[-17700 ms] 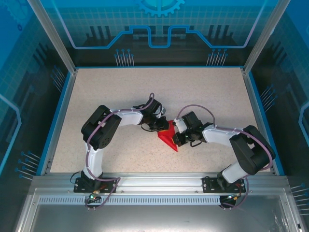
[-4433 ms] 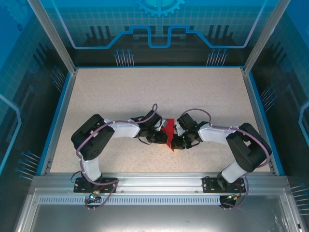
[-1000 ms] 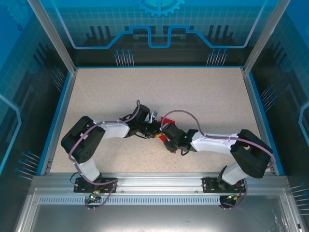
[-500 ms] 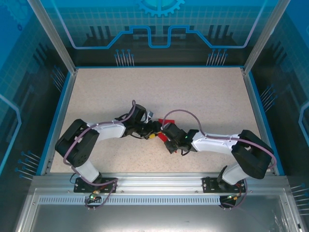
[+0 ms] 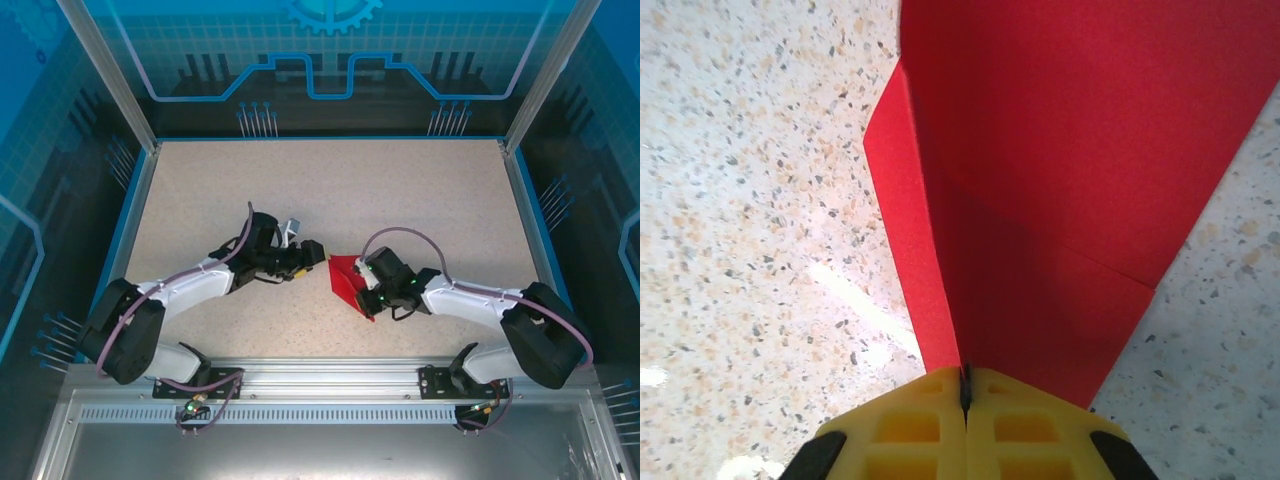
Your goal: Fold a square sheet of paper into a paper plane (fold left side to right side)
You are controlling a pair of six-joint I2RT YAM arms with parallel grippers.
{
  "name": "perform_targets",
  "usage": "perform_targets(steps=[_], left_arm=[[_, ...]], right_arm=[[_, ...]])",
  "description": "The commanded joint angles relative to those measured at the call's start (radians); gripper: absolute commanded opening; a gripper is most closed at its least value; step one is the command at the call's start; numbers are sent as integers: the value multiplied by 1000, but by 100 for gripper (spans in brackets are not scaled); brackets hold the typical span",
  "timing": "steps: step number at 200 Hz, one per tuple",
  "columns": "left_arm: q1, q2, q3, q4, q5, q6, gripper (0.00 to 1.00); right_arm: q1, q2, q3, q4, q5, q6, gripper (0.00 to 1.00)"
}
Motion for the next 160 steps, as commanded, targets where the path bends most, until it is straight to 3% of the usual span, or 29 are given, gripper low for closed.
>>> perform_targets(steps=[1,60,160], left_arm=[[-29,54,-10,57,9,-6,66],[-115,254,89,92,20,-24,44],[-152,379,143,129,17,-50,39]], right_arm=[[-55,-8,-26,65,-208,15,3],[-137,47,-67,145,-360,78,3],[-234,62,-136,225,-452,166,3]])
